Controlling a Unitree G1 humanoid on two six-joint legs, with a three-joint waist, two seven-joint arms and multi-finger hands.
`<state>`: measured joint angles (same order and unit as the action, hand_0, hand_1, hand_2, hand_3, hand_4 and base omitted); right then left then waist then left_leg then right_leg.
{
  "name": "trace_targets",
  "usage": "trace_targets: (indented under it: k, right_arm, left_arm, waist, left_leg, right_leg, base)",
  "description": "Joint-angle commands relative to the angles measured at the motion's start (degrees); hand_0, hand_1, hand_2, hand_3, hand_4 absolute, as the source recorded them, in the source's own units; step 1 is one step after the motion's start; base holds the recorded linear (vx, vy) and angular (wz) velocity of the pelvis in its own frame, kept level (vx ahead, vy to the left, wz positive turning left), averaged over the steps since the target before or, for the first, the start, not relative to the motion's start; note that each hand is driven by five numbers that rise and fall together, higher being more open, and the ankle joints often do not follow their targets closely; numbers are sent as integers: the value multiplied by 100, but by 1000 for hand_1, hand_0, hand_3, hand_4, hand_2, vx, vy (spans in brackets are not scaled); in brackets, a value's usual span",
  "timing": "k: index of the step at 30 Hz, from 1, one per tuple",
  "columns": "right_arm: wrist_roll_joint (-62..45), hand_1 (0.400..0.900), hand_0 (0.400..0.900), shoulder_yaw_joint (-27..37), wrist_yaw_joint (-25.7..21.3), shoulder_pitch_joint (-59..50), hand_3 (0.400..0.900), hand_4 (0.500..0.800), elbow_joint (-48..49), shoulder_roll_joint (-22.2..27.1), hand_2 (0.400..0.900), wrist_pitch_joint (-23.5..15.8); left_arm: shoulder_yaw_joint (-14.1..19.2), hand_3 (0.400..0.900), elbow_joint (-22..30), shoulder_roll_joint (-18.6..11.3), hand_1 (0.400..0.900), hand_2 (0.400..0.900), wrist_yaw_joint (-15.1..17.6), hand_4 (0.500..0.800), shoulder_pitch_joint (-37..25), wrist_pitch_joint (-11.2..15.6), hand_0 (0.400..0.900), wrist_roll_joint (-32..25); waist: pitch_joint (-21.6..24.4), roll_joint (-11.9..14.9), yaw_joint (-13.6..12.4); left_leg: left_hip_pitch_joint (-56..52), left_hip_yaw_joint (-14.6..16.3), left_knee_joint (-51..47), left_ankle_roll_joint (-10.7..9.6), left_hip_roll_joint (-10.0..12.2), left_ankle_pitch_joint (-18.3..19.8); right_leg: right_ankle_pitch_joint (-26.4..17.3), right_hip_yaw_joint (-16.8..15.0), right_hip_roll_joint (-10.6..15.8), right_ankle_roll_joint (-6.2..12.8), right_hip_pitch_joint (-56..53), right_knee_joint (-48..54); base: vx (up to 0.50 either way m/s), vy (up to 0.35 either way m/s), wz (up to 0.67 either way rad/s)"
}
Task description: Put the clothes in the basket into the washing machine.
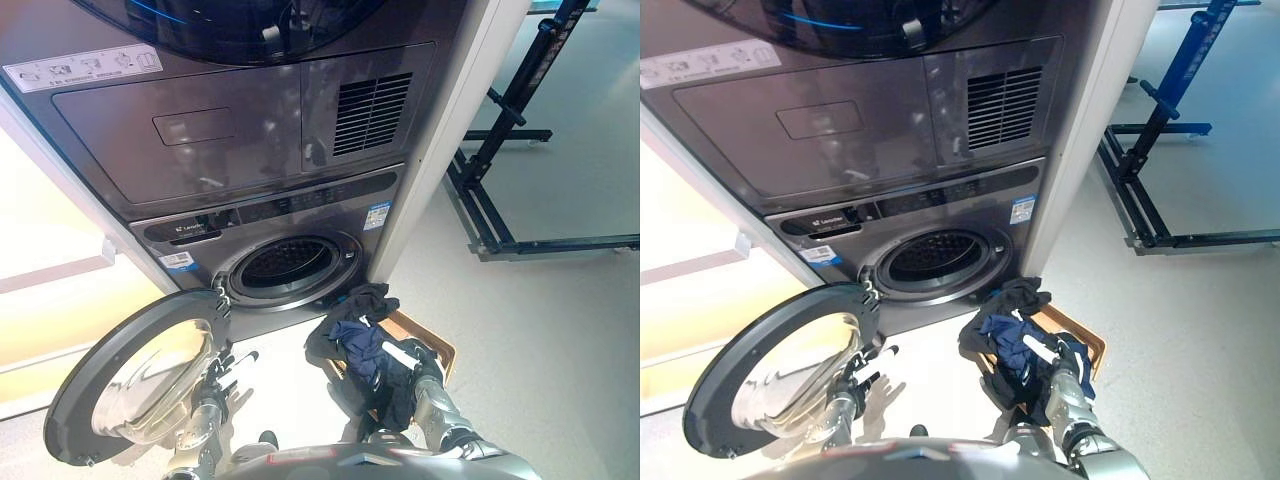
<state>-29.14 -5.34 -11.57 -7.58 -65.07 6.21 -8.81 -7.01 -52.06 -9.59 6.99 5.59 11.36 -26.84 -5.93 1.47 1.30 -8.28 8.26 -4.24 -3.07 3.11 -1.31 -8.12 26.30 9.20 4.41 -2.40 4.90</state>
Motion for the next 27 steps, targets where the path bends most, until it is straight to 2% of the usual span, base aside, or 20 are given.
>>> trace_targets:
  k: [1, 17, 27]
  right_arm:
    - [97, 900, 900, -56, 13, -518, 900, 800, 30, 40, 900, -303]
    - [111, 900, 900, -57, 6, -494, 900, 800, 22, 37, 900, -321]
    - [400, 900, 900, -152, -29, -549, 900, 800, 108, 151, 900, -248]
  left_arm:
    - [-97, 900, -55, -3, 900, 900, -1, 800, -486, 341, 900, 268]
    - [-24, 900, -132, 24, 900, 900, 8, 800, -457, 350, 900, 191]
    - [20, 900, 69, -8, 900, 900, -12, 800, -376, 364, 900, 169]
  waist:
    - [64, 48, -53]
    - [43, 46, -45]
    - [-44, 49, -100]
  left_leg:
    - [357, -96, 328, -11, -121, 156]
    - [359, -103, 315, -10, -124, 147]
    - [466, -152, 356, -4, -141, 133]
  right_leg:
    - [386, 93, 54, 472, -171, -413]
    - [382, 55, 37, 464, -155, -398]
    - [373, 63, 45, 474, -51, -432]
  base:
    - [0, 0, 0]
    - [0, 0, 0]
    - [-5, 3, 2]
